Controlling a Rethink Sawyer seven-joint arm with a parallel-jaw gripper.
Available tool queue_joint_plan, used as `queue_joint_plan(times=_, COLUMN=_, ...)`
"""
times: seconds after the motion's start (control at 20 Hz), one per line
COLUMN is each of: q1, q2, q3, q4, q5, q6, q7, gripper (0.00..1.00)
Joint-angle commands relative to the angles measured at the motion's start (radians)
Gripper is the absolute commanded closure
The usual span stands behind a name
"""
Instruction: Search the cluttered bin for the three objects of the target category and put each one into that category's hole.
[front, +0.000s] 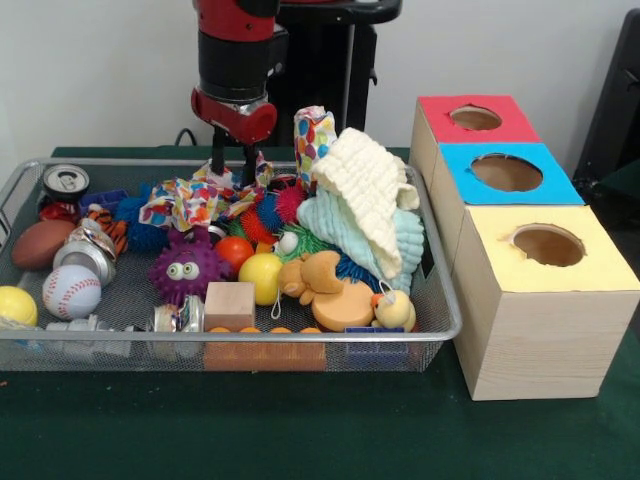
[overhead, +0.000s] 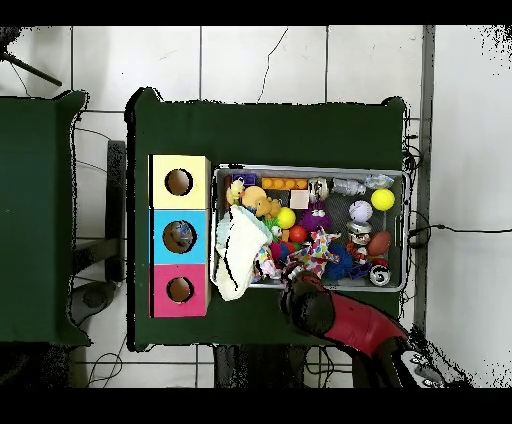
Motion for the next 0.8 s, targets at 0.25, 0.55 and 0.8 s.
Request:
queue_joint_plan(times=0.25, q1=-0.073, q2=0.097, q3=0.114, q4=0.009, q5=-0.126, q6=-0.079, q7=0.033, gripper=0.00)
queue_joint_plan(times=0.55, q1=-0.133, q2=0.048, q3=0.157, q4=-0.055, q5=-0.157, q6=0.043, q7=-0.043, gripper=0.00)
queue_joint_plan(times=0.8, q1=-0.137, q2=-0.009, q3=0.172, q4=-0.101, q5=-0.130, q6=0.169, q7=-0.066, gripper=0.00)
